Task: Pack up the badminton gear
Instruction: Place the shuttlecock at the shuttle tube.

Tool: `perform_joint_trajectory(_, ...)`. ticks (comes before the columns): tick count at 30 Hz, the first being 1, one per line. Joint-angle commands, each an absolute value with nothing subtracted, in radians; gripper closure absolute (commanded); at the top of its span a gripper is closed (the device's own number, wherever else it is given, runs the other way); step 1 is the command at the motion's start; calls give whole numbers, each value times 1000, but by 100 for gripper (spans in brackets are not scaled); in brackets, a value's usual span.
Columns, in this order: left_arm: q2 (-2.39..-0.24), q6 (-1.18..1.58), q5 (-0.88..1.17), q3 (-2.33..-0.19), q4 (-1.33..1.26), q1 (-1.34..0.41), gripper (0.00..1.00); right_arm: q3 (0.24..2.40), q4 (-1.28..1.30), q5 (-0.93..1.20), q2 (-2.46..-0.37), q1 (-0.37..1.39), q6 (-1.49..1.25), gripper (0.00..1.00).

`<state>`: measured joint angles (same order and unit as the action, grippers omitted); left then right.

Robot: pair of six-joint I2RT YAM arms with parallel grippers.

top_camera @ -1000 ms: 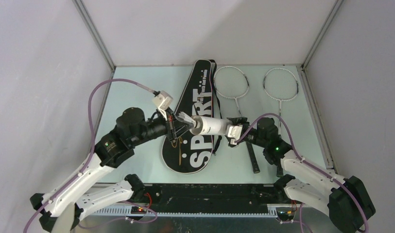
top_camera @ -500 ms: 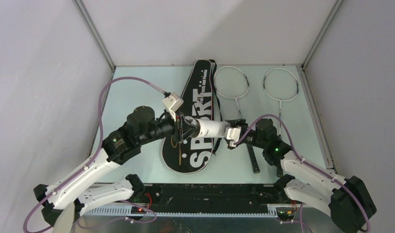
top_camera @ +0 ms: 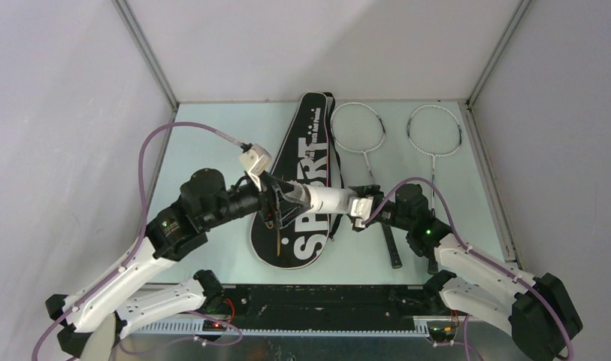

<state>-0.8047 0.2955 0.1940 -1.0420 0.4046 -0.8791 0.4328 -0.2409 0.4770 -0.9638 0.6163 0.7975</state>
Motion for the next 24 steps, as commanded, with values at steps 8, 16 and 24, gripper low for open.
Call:
perform_joint_trajectory(8, -681, 296, 151, -1033, 347, -884, 0, 482, -310, 520, -934, 615, 805, 71)
perform_joint_trajectory(16, -631, 325, 72, -1004, 329, -884, 0, 482, -319, 530, -929, 614, 797, 71)
perform_joint_trajectory(24, -570, 423, -198, -962, 407, -883, 0, 482, -310, 536, -909, 609, 797, 72)
